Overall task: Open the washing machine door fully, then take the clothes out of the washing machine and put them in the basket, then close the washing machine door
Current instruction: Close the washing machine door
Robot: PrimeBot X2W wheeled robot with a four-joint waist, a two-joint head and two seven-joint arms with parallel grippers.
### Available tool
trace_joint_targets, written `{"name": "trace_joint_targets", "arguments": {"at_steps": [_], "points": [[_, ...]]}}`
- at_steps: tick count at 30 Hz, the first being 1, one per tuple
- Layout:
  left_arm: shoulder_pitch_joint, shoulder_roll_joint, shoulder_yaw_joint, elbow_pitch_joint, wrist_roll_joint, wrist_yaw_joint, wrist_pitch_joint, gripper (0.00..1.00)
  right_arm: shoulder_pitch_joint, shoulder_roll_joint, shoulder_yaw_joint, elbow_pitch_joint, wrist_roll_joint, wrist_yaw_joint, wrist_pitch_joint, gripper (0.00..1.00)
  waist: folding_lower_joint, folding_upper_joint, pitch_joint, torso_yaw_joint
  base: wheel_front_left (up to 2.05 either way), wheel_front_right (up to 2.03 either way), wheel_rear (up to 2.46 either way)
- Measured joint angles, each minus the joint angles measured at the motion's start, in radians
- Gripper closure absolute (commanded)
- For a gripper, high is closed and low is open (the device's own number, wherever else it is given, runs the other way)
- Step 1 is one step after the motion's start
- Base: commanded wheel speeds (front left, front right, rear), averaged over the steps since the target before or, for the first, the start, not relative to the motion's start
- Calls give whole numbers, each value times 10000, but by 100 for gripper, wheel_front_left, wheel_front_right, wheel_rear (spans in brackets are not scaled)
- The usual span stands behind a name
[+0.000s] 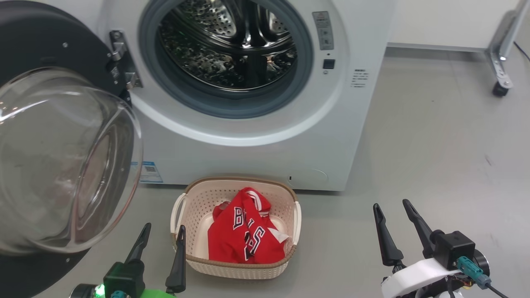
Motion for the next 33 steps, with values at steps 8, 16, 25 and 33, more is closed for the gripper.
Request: {"name": "trace_joint_targets", "arguments": {"at_steps": [8,16,25,33], "points": [[1,-2,48,-6,0,0,0,0,97,-13,4,-73,0,2,0,0,0,0,24,786,0,0,0],[0,-4,226,-52,13,0,0,0,97,-10,35,-125,13,2,0,0,0,0,80,1767,0,0,0],[1,-17,299,-61,6,0,0,0,94,-6,151,-155,13,2,0,0,0,0,179,2722,0,0,0],[20,-31,437,-148,-8,4,-6,0,81,10,397,-138,-4,90,15,0,0,0,251,2997,0,0,0]]}}
